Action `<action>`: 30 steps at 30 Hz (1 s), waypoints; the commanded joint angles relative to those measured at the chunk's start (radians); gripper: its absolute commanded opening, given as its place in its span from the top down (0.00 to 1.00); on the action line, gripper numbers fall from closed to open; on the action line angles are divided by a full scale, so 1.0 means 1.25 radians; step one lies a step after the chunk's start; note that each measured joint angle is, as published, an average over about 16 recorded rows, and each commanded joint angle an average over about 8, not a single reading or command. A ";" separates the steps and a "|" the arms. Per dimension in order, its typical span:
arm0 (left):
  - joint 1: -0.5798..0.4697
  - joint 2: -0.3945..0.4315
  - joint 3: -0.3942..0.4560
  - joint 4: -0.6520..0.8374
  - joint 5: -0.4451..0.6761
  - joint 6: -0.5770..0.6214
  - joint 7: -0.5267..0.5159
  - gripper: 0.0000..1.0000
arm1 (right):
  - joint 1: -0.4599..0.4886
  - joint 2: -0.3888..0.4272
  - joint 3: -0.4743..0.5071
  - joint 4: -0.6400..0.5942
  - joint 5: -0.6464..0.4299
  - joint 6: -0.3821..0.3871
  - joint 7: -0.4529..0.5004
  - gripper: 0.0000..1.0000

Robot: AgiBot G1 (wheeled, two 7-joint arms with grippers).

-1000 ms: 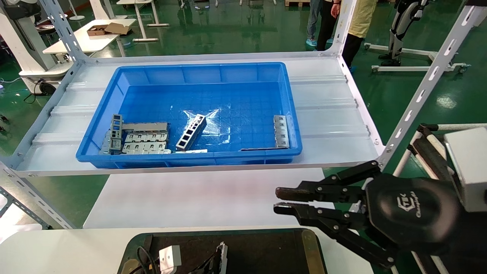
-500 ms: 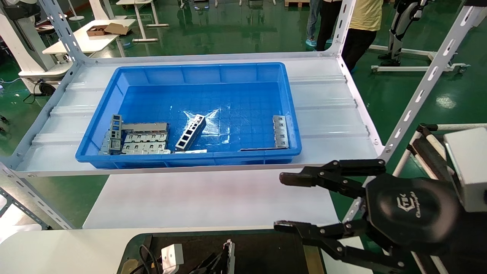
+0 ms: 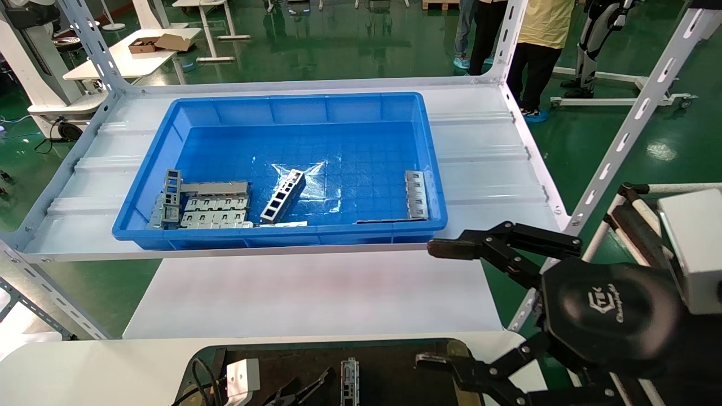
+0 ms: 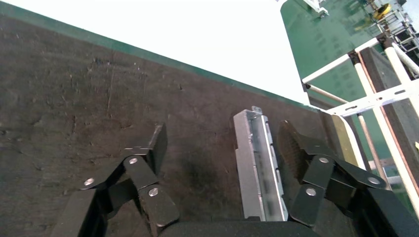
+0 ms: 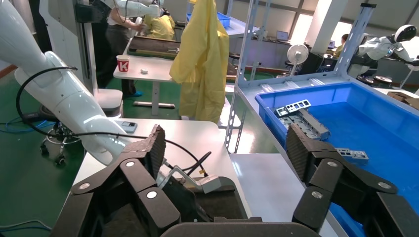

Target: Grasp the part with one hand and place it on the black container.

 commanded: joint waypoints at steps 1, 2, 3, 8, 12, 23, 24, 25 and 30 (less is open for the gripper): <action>0.001 -0.014 0.003 -0.016 -0.002 0.000 0.002 0.00 | 0.000 0.000 0.000 0.000 0.000 0.000 0.000 0.00; 0.002 -0.020 0.003 -0.020 0.000 0.004 0.003 0.00 | 0.000 0.000 0.000 0.000 0.000 0.000 0.000 0.00; 0.002 -0.026 0.002 -0.024 0.002 0.010 0.004 0.00 | 0.000 0.000 0.000 0.000 0.000 0.000 0.000 0.00; 0.001 -0.058 -0.009 -0.035 0.023 0.057 0.013 0.00 | 0.000 0.000 0.000 0.000 0.000 0.000 0.000 0.00; 0.004 -0.086 -0.032 -0.040 0.044 0.117 0.027 0.00 | 0.000 0.000 0.000 0.000 0.000 0.000 0.000 0.00; 0.038 -0.170 -0.170 -0.044 0.026 0.364 0.138 0.00 | 0.000 0.000 -0.001 0.000 0.000 0.000 0.000 0.00; 0.043 -0.180 -0.186 -0.043 0.015 0.393 0.156 0.00 | 0.000 0.000 -0.001 0.000 0.000 0.000 0.000 0.00; 0.048 -0.189 -0.202 -0.043 0.004 0.422 0.174 0.00 | 0.000 0.000 -0.001 0.000 0.000 0.000 0.000 0.00; 0.073 -0.232 -0.274 -0.039 -0.053 0.553 0.269 0.00 | 0.000 0.000 -0.001 0.000 0.001 0.000 0.000 0.00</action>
